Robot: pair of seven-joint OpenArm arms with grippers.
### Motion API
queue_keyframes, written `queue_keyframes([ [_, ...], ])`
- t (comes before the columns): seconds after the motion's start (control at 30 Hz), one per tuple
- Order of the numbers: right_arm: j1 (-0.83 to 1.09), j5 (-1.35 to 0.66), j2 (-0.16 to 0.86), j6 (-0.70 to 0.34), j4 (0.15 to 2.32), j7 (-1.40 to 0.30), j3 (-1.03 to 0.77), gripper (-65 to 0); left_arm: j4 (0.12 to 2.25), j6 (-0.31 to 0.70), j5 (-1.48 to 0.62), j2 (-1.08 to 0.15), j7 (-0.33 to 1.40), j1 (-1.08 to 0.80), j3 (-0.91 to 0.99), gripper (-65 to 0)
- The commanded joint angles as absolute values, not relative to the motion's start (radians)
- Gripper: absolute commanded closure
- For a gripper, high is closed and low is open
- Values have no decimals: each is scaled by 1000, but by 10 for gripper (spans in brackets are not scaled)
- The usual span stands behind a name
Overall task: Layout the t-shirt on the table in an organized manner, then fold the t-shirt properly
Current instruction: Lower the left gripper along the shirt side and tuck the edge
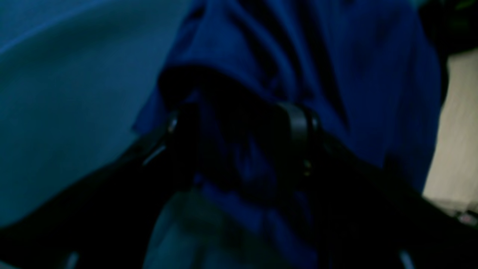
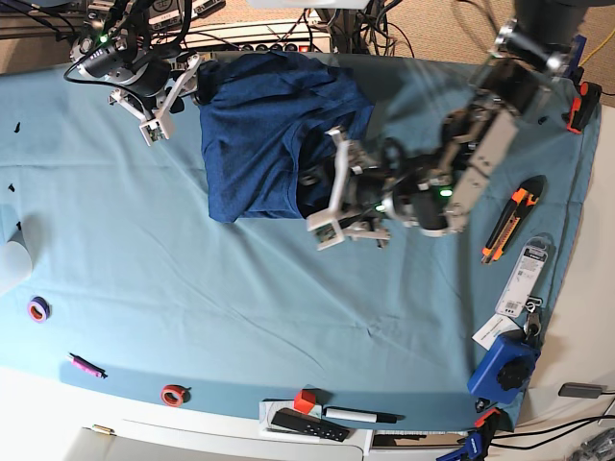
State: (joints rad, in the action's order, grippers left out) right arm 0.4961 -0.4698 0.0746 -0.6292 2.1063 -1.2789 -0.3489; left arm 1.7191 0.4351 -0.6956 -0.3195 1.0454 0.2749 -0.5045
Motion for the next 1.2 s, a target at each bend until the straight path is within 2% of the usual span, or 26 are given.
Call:
queue_keyframes([
  [0.0,498,-479,80,-631,2119,-1259,-354,-262,1717,423,-689,-301,1031,294,-499,-322],
  [0.17,498,-479,80,-632,2119,-1258,-354,-262,1626,383,-655,-232,1028,294,-499,-322],
  [0.47,498,-479,80,-632,2119,-1253,-354,-262,1549,381,-638,-213,1001,298,-499,-313],
  [0.53,498,-479,80,-631,2119,-1250,-354,-262,1549,381,-638,-213,1000,303,-499,-264],
  [0.63,498,-479,80,-631,2119,-1245,-354,-262,1549,381,-639,-213,992,306,-499,-131],
  [0.77,498,-479,80,-631,2119,-1242,-354,-262,1549,385,-638,-213,986,314,-495,0],
  [1.17,498,-479,80,-632,2119,-1234,-354,-262,1549,393,-640,-216,989,313,-345,0],
])
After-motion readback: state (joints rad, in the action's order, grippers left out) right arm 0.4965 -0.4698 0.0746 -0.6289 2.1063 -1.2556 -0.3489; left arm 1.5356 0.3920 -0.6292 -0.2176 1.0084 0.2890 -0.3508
